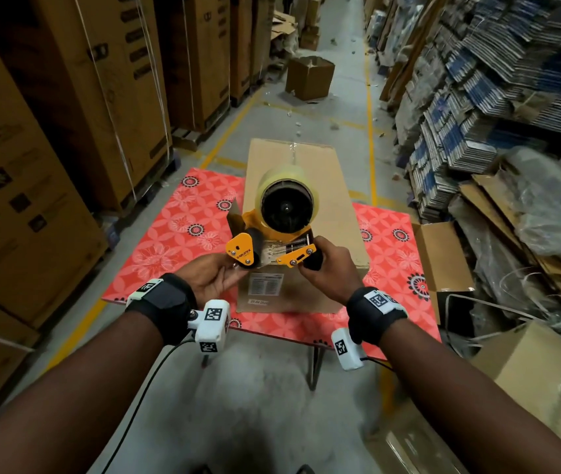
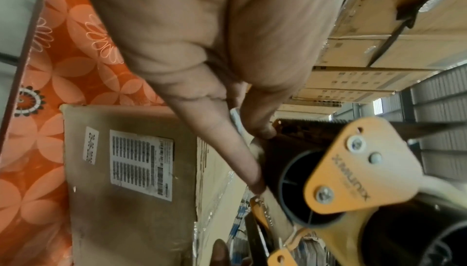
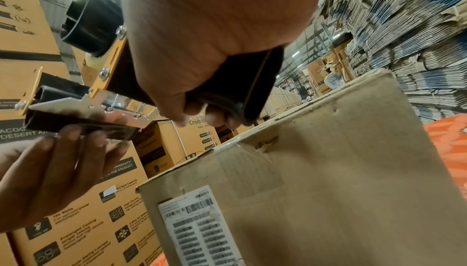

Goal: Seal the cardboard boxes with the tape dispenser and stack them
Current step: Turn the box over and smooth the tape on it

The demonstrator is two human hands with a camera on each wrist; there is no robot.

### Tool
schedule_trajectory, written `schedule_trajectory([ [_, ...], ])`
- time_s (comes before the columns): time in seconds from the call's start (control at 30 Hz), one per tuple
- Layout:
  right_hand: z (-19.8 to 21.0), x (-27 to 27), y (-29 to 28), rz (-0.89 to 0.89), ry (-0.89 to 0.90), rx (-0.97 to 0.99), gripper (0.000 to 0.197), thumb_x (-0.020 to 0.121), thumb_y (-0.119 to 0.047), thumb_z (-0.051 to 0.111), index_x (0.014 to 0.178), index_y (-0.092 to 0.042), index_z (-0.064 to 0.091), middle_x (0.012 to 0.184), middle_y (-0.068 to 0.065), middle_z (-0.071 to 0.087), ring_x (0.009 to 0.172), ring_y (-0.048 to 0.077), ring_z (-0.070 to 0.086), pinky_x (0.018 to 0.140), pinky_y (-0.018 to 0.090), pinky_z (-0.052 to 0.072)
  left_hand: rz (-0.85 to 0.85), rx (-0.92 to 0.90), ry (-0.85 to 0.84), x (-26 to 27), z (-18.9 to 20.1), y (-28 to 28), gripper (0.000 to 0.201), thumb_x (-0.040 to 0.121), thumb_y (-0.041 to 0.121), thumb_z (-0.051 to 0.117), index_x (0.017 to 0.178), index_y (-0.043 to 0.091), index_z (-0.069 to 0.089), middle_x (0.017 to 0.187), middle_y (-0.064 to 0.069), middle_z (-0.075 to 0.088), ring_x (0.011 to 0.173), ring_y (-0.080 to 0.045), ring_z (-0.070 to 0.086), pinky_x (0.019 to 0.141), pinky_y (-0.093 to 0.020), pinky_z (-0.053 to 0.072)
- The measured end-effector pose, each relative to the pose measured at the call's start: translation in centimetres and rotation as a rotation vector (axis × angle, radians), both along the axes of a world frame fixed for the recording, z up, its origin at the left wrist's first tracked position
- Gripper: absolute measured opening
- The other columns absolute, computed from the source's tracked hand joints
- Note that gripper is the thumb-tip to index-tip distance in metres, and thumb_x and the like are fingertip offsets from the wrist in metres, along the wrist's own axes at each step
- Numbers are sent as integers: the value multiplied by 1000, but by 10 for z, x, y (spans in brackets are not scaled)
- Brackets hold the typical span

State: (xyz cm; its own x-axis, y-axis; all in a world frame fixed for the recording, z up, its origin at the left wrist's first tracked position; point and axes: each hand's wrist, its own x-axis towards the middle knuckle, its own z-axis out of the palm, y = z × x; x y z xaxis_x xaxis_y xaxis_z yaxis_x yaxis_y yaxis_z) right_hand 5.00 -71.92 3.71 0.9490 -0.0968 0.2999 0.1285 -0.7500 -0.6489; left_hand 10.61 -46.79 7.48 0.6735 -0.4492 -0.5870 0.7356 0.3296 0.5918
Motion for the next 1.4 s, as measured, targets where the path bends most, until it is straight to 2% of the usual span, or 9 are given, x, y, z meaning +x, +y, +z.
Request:
schedule_trajectory([
  [0.07, 1, 1, -3, 8, 2, -29, 29, 76, -27, 71, 101, -16, 63, 80, -4, 67, 70, 19, 63, 63, 40, 53, -61, 111, -30, 0, 0, 0, 19, 98, -5, 41, 94, -8, 59, 71, -16, 72, 57, -15, 71, 51, -18, 56],
  [0.27, 5, 5, -12, 79, 45, -171, 21, 79, -29, 70, 92, -21, 55, 72, -1, 61, 66, 28, 59, 55, 41, 46, -181, 465, -290, 6, -8, -2, 15, 90, 1, 55, 79, 0, 65, 61, -9, 65, 47, -9, 62, 42, -17, 49],
  [0.43, 12, 6, -17, 142, 58, -267, 28, 84, -24, 71, 95, -31, 47, 77, 2, 64, 71, 31, 59, 54, 33, 34, -235, 711, -462, 18, -11, 3, 24, 95, -1, 49, 78, 0, 65, 58, -8, 68, 46, -11, 64, 45, -19, 53],
  [0.6, 21, 9, -32, 145, 71, -376, 29, 85, -29, 70, 94, -31, 43, 79, 2, 65, 72, 31, 59, 56, 30, 27, -176, 726, -503, 25, -14, 10, 23, 96, 3, 53, 77, -2, 65, 63, -18, 67, 45, -12, 63, 49, -20, 55],
  [0.7, 23, 8, -46, 139, 84, -430, 25, 85, -29, 70, 96, -24, 48, 81, 2, 65, 75, 32, 61, 56, 31, 27, -132, 736, -524, 25, -21, 18, 17, 94, 9, 60, 87, -4, 67, 80, -23, 71, 54, -15, 65, 54, -22, 56],
  [0.87, 26, 6, -62, 127, 85, -447, 26, 84, -27, 72, 99, -18, 53, 84, 4, 67, 77, 34, 62, 55, 33, 36, -105, 769, -601, 22, -19, 6, 23, 96, 11, 57, 81, -4, 66, 74, -21, 67, 45, -11, 60, 47, -19, 52],
  [1.03, 28, 9, -70, 111, 72, -437, 25, 85, -28, 71, 99, -21, 51, 83, 2, 67, 75, 31, 63, 58, 38, 47, -95, 806, -616, 30, -22, -3, 27, 96, 15, 59, 81, -6, 68, 74, -24, 69, 55, -22, 64, 56, -29, 57],
  [1.3, 15, 16, -75, 139, 94, -495, 25, 88, -32, 69, 103, -21, 51, 87, 1, 68, 79, 32, 64, 57, 36, 45, -144, 856, -536, 31, -41, -17, 28, 99, 15, 52, 81, -3, 63, 70, -15, 63, 36, -8, 52, 38, -16, 44],
  [1.4, 13, 18, -76, 133, 99, -495, 26, 88, -31, 69, 104, -19, 52, 88, 3, 68, 80, 34, 64, 57, 35, 41, -136, 772, -449, 33, -50, -22, 32, 103, 21, 45, 80, 2, 56, 66, -11, 57, 33, -6, 49, 35, -14, 38],
])
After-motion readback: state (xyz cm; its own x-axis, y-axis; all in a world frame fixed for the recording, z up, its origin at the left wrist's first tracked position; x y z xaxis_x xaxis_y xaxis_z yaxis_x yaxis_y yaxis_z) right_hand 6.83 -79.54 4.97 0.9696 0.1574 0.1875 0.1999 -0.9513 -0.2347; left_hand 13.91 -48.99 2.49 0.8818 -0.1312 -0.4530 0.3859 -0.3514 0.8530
